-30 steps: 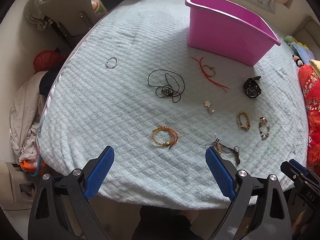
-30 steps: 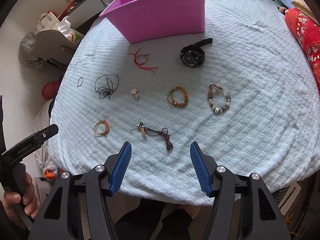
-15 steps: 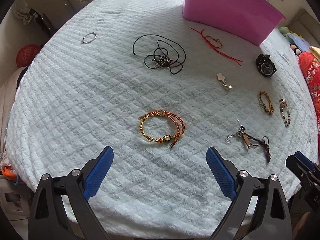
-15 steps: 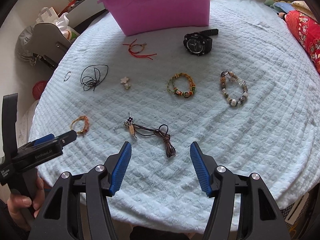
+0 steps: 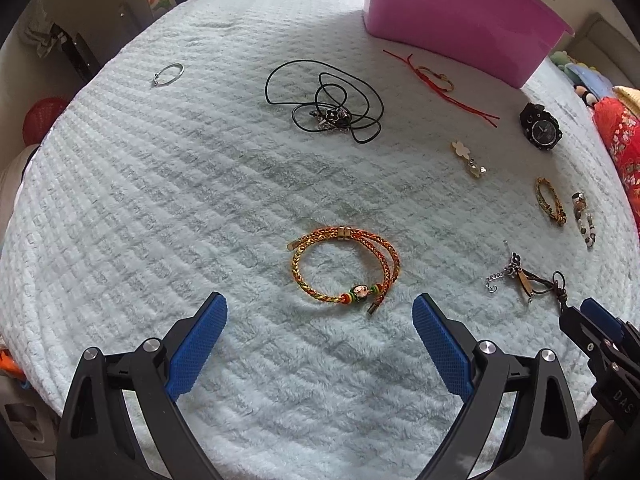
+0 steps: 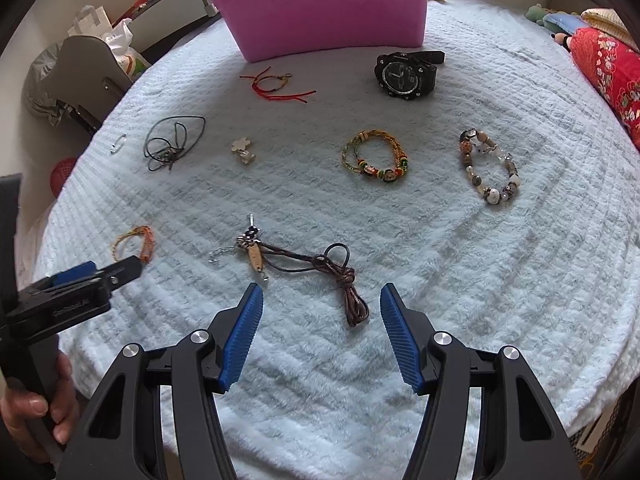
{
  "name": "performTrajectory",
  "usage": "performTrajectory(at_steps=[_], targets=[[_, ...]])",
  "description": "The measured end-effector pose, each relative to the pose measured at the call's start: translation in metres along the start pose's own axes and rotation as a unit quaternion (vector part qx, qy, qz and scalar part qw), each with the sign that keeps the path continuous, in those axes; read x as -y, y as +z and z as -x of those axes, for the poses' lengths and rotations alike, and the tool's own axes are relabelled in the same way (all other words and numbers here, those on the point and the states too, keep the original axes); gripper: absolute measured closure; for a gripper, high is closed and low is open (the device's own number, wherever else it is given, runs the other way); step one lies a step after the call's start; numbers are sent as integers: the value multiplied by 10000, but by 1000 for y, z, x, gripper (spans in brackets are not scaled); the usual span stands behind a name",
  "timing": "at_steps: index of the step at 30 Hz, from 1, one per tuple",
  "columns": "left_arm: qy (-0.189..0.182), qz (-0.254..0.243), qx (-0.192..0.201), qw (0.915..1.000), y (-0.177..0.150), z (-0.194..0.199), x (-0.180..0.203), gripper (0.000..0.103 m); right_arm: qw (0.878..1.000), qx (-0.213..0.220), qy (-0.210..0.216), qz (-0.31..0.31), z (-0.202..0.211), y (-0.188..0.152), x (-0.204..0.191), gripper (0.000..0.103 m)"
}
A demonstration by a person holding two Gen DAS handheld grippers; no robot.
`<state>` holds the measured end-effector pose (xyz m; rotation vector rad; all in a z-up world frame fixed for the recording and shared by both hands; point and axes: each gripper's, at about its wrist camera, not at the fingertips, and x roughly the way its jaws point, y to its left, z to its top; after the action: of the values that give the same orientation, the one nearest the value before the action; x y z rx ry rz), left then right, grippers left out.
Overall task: Organize jewelry
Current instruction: 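Grasp the braided orange bracelet with the left tool while the right tool grasps the brown leather cord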
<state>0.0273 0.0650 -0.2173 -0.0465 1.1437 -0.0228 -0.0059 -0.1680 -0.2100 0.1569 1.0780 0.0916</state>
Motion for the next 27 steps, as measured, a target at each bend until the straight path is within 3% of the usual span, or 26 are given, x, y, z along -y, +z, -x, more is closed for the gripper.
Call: performTrajectory(at_steps=[21,27], targets=[[238,-513,653,9963,-9,-28,12,5,9985,88,-336,427,-36,4,-11,45],[326,-646,676,9951,-1,-29,22,11,9973,-19,-449,577,-40,7,-16,49]])
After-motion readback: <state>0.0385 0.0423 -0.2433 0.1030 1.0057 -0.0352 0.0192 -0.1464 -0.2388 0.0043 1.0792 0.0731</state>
